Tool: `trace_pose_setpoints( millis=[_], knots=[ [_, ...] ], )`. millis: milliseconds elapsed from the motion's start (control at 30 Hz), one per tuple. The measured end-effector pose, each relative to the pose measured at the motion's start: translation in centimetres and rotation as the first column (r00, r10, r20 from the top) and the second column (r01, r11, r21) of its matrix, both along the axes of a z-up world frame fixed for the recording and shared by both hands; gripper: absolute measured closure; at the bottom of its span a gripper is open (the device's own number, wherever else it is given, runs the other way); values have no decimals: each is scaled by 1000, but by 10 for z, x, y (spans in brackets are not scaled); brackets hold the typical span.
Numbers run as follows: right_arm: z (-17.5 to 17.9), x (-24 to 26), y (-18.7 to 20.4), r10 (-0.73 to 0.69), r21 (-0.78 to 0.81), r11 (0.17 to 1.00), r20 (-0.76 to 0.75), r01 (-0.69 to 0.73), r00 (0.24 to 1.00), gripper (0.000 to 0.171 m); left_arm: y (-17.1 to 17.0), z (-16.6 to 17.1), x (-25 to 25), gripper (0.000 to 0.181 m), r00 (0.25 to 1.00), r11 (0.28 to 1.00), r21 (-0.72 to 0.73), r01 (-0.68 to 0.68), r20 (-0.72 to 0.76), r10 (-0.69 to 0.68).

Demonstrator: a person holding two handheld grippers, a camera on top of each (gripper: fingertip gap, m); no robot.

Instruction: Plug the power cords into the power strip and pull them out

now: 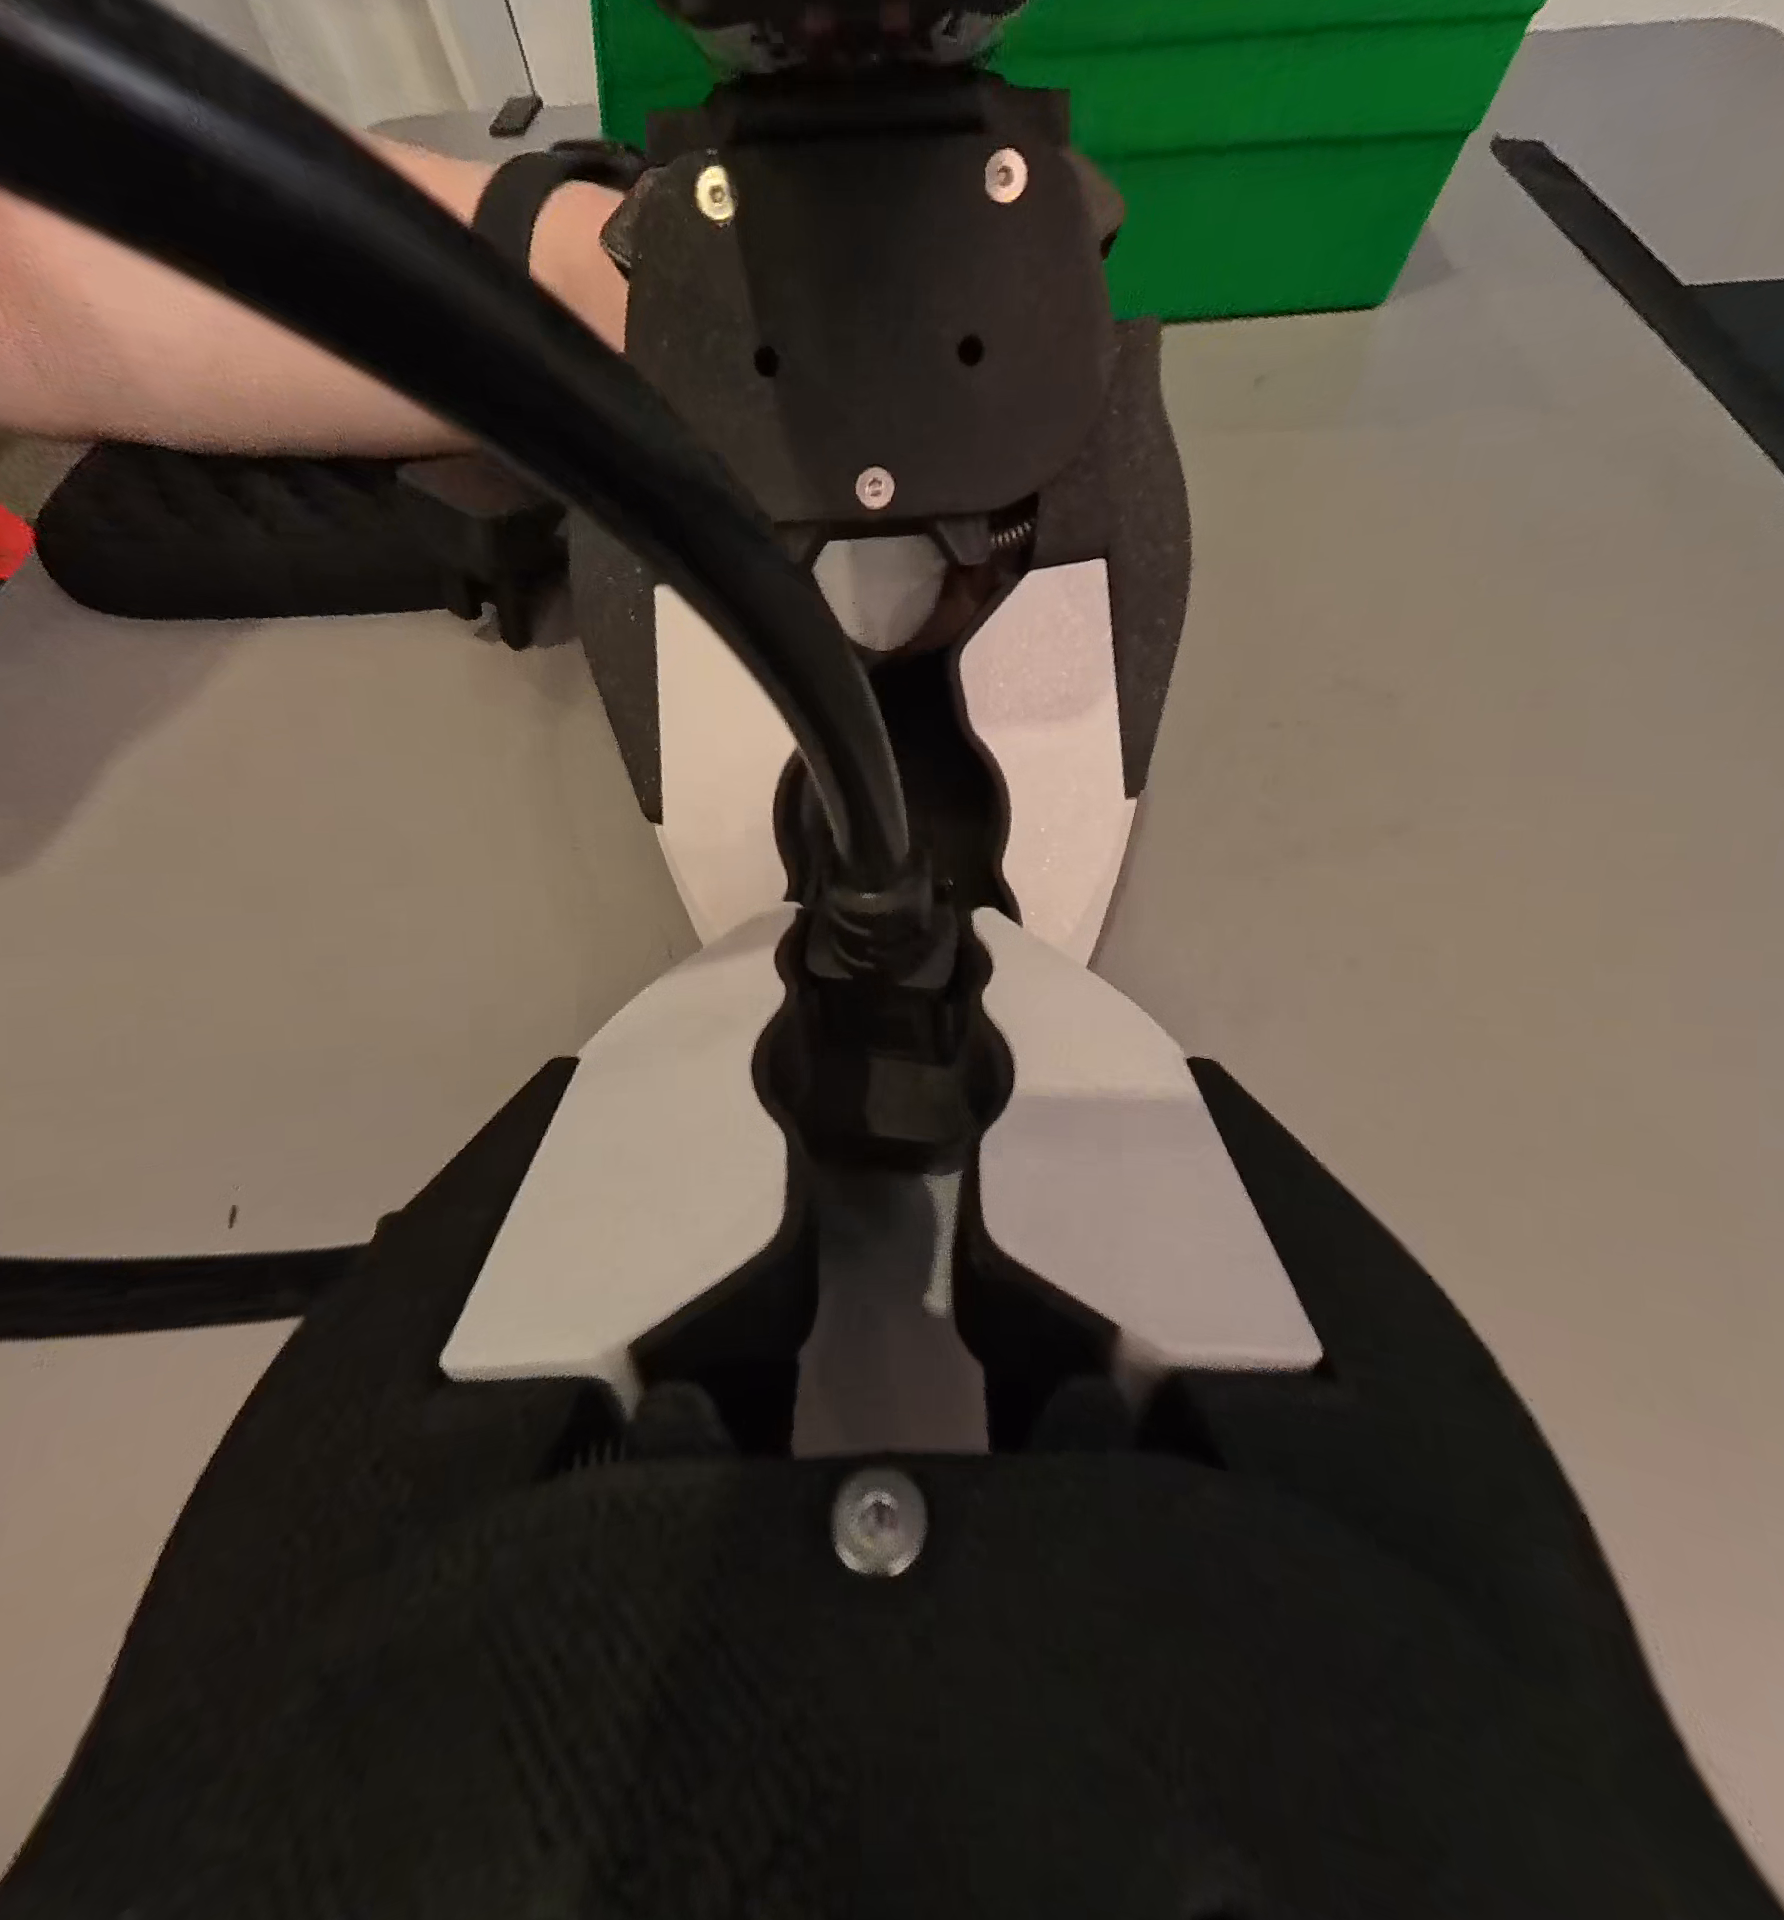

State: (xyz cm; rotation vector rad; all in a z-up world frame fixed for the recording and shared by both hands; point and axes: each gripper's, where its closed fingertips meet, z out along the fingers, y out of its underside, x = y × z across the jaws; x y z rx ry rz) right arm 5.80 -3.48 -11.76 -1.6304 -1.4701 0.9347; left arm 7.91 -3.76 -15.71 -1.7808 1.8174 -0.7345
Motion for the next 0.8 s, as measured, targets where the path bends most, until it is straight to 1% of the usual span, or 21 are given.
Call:
trace_pose_setpoints(
  millis=[33, 100, 133, 167, 200, 233, 333, 400, 433, 533, 667, 800],
  knots=[
    [-2, 1, -2, -2, 15, 1000, 19, 1, 1000, 145, -2, 0, 0, 135, 1000, 1000, -3, 12, 0, -12],
    [-7, 8, -3, 12, 130, 991, 93, -24, 996, 143, -3, 0, 0, 135, 1000, 1000, -1, 18, 0, -18],
    [-4, 9, -2, 16, 193, 981, 98, -35, 995, 144, -2, 0, 0, 135, 1000, 1000, -10, 12, 2, -12],
    [-2, 10, 1, 16, 246, 968, 98, -40, 995, 140, -2, 1, 0, 135, 1000, 1000, -18, 9, 3, -9],
    [-1, 10, 2, 24, 282, 958, 98, -51, 995, 137, -2, 0, 0, 135, 1000, 1000, -18, 9, 3, -9],
    [-1, 9, 2, 36, 296, 953, 95, -63, 995, 137, -2, 0, -1, 135, 1000, 1000, -13, 11, 2, -11],
    [-6, 5, -1, 45, 252, 966, 77, -63, 996, 139, -2, 0, -1, 135, 1000, 1000, -2, 14, 1, -14],
    [-5, 1, 0, -4, 180, 984, 30, -1, 1000, 144, -1, 0, -2, 135, 1000, 1000, -2, 1, 2, -1],
    [-5, 1, 2, -39, 168, 985, 26, 34, 999, 145, 1, 0, -2, 135, 1000, 1000, -4, -10, 2, 10],
    [-4, -1, 8, -110, 169, 980, 17, 106, 994, 145, 5, 0, -2, 135, 999, 999, -2, -41, 3, 41],
    [-4, 0, 13, -143, 177, 975, 19, 137, 990, 144, 9, 0, -2, 135, 998, 998, -3, -61, 3, 61],
    [-6, -1, 17, -177, 108, 979, 19, 174, 984, 144, 12, 0, -3, 135, 997, 997, 9, -77, 3, 77]
  ],
)
